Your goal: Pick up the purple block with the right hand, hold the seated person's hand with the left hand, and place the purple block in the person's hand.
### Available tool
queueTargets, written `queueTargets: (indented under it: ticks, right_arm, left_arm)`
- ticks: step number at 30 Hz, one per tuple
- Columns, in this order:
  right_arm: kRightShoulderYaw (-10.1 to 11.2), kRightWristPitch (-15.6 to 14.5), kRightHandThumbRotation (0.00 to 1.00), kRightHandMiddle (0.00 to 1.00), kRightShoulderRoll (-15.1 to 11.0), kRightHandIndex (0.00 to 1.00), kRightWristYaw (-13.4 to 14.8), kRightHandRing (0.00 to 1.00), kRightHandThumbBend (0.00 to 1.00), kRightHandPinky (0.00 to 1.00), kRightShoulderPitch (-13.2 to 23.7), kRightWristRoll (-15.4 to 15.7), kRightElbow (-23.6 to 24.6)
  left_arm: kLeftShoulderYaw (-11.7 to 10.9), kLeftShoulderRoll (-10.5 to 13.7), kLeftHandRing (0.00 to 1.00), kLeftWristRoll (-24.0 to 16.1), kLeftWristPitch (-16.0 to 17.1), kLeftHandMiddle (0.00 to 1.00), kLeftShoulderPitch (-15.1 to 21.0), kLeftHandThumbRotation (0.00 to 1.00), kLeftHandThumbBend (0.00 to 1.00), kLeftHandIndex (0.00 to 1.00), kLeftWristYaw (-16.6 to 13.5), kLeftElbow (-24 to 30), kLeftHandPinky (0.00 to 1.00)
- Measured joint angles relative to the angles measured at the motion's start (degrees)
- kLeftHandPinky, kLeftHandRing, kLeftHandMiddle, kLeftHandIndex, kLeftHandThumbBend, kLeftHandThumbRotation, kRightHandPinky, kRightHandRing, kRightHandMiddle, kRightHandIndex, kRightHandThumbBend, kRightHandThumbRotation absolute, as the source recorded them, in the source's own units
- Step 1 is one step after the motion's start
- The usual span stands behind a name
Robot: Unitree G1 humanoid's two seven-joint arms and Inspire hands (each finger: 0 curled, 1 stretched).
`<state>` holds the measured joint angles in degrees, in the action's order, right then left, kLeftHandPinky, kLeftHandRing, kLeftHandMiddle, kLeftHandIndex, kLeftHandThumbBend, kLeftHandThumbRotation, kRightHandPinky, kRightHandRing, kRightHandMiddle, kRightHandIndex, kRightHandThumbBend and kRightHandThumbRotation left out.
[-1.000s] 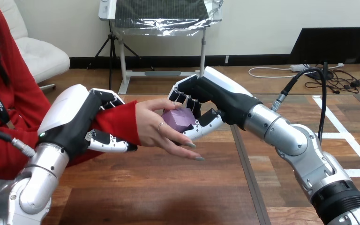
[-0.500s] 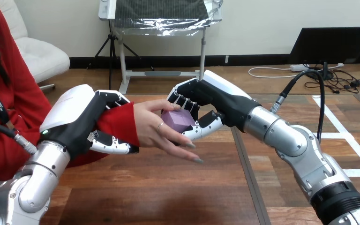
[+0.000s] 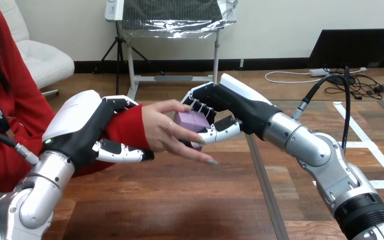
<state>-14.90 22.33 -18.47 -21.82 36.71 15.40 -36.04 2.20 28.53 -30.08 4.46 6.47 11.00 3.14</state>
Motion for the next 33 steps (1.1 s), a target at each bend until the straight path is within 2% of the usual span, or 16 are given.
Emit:
queueTargets:
  ticks: [7,13,15,25,33]
  right_arm:
    - [0.0,0.1,0.84,0.57,0.0,0.58,0.0,0.55,0.73,0.50,0.0,0.0,-0.2]
    - [0.0,1.0,0.95,0.58,0.0,0.60,0.0,0.56,0.80,0.53,0.0,0.0,-0.6]
    - [0.0,1.4,0.97,0.59,0.0,0.60,0.0,0.57,0.85,0.54,0.0,-0.1,-0.7]
    - [0.1,4.7,1.00,0.59,0.0,0.61,0.0,0.58,0.94,0.56,0.0,-1.8,-2.8]
    - [0.4,6.7,1.00,0.60,0.0,0.62,-0.4,0.59,0.91,0.56,0.0,-2.7,-5.2]
  left_arm:
    - [0.0,-0.1,0.64,0.3,0.0,0.69,-0.5,0.36,0.80,0.69,0.0,1.4,0.54]
    - [0.0,-0.2,0.67,0.5,0.0,0.70,-1.1,0.45,0.85,0.71,0.0,2.6,0.56]
    - [0.0,-0.2,0.68,0.6,0.0,0.71,-1.4,0.50,0.89,0.71,0.1,3.1,0.57]
    - [-0.1,-0.3,0.70,2.3,-0.2,0.73,-3.5,0.60,0.99,0.74,0.4,5.0,0.59]
    - [-0.2,-0.3,0.70,3.4,-0.4,0.74,-5.3,0.68,1.00,0.76,0.6,6.2,0.60]
